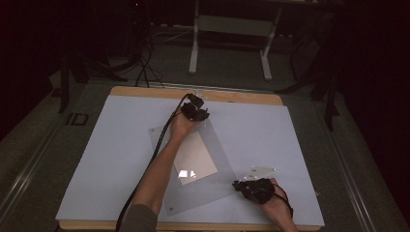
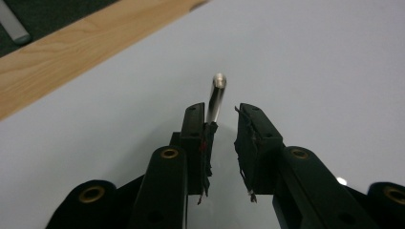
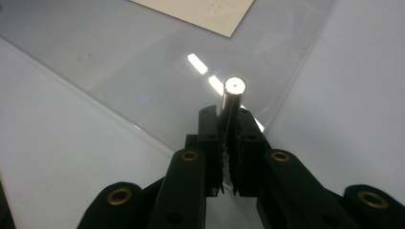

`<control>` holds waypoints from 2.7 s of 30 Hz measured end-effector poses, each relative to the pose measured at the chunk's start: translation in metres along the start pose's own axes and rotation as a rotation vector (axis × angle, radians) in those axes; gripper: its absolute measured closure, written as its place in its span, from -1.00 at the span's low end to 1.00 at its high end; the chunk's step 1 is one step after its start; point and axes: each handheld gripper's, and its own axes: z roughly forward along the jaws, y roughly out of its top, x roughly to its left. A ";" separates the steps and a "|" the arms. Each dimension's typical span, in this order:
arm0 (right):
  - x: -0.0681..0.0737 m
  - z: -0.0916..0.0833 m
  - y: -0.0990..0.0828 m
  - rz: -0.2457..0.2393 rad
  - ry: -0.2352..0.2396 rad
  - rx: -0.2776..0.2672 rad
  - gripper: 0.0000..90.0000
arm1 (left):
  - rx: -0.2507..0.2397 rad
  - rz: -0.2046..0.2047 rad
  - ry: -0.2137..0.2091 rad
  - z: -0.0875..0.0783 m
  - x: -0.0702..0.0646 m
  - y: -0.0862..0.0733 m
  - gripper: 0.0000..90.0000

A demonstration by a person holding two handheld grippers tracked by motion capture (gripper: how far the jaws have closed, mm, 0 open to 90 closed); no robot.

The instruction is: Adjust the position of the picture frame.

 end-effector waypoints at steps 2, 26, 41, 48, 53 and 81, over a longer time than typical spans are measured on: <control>0.000 0.000 0.000 0.002 0.001 -0.001 0.86 | 0.019 -0.007 0.008 0.004 0.000 0.003 0.64; -0.003 -0.008 0.001 0.131 0.002 -0.063 0.84 | 0.059 0.123 0.097 0.008 0.001 0.004 0.88; -0.054 -0.026 0.026 0.177 -0.131 -0.119 0.84 | 0.078 0.116 0.026 -0.063 0.044 -0.030 0.89; -0.087 -0.018 0.047 0.211 -0.111 -0.126 0.82 | 0.095 0.087 0.004 -0.097 0.055 -0.069 0.89; -0.108 -0.002 0.061 0.215 -0.080 -0.089 0.82 | 0.120 0.071 0.002 -0.111 0.052 -0.093 0.89; -0.130 0.054 0.057 0.276 -0.090 -0.103 0.84 | 0.114 0.010 0.062 -0.122 0.040 -0.139 0.88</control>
